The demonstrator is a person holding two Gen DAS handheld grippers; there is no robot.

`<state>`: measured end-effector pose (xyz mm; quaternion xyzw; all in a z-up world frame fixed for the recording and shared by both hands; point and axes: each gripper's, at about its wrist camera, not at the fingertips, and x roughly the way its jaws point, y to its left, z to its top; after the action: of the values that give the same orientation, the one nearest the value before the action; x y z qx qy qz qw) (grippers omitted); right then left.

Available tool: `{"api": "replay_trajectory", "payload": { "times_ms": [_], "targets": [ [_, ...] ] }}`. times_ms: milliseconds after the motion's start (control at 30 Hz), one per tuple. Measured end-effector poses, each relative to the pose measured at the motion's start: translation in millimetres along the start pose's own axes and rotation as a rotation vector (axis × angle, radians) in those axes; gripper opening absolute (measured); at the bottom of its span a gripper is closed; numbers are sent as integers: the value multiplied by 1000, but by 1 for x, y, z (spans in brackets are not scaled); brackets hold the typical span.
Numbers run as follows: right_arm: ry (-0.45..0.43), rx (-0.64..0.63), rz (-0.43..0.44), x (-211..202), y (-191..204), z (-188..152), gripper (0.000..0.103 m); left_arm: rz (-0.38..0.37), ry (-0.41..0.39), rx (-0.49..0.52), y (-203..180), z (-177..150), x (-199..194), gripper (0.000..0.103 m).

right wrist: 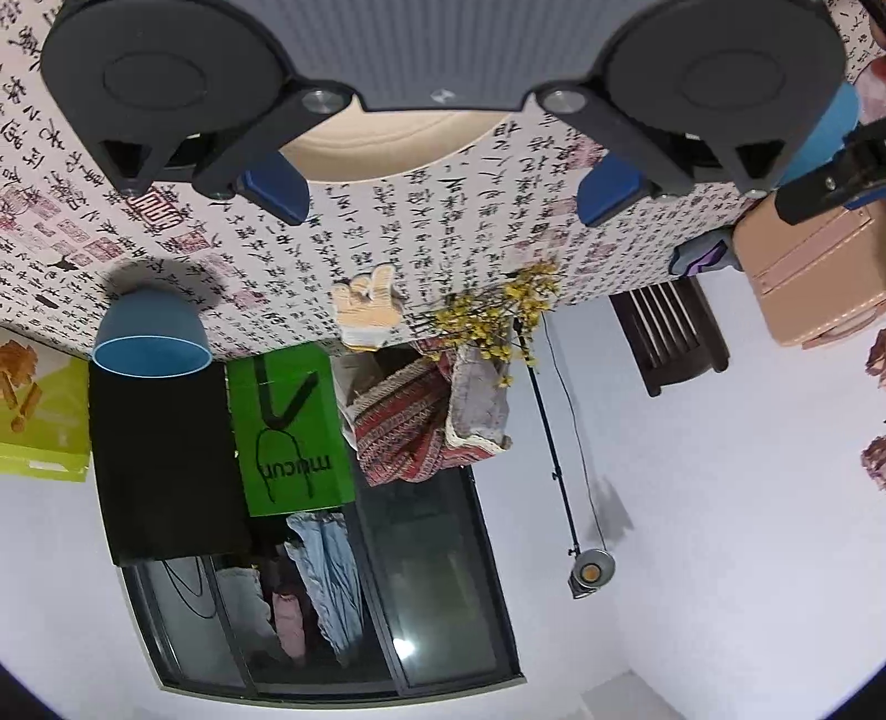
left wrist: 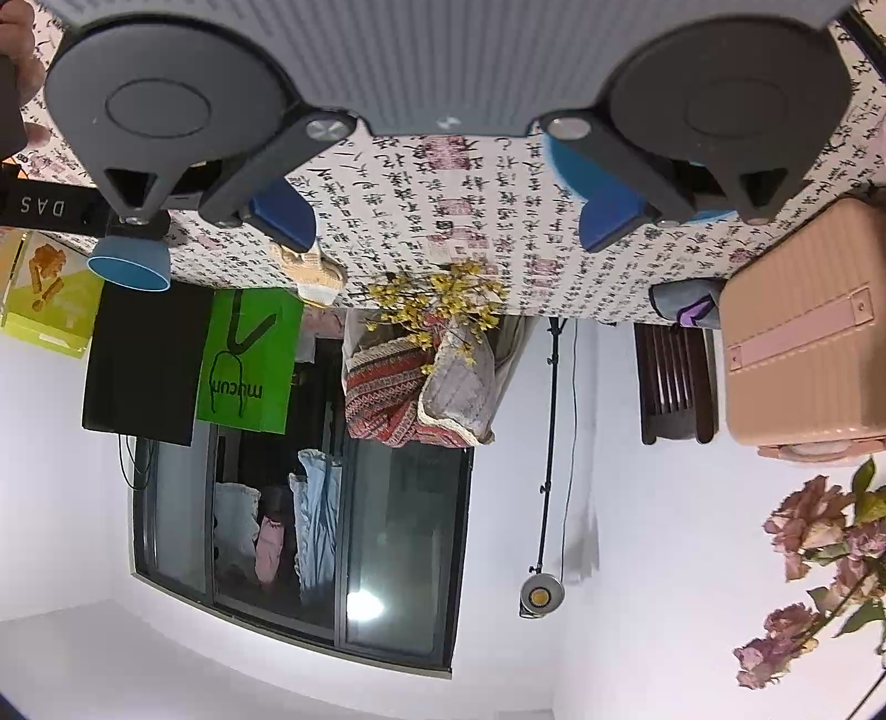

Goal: Organize plates and bowls
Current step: 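Withdraw both open grippers from the placed blue bowls, then move both open grippers across the table to the last blue bowl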

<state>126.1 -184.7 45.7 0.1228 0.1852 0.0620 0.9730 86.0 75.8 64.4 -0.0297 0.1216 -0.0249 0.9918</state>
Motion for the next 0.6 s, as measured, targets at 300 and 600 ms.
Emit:
{"api": "replay_trajectory", "payload": {
  "times_ms": [300,600],
  "targets": [
    [-7,3,-4,9,-20,13,103,-12,1,56,-24,5,10,103],
    [25,20,-30,14,-40,23,103,-9,35,81,-49,18,30,103]
  ]
}}
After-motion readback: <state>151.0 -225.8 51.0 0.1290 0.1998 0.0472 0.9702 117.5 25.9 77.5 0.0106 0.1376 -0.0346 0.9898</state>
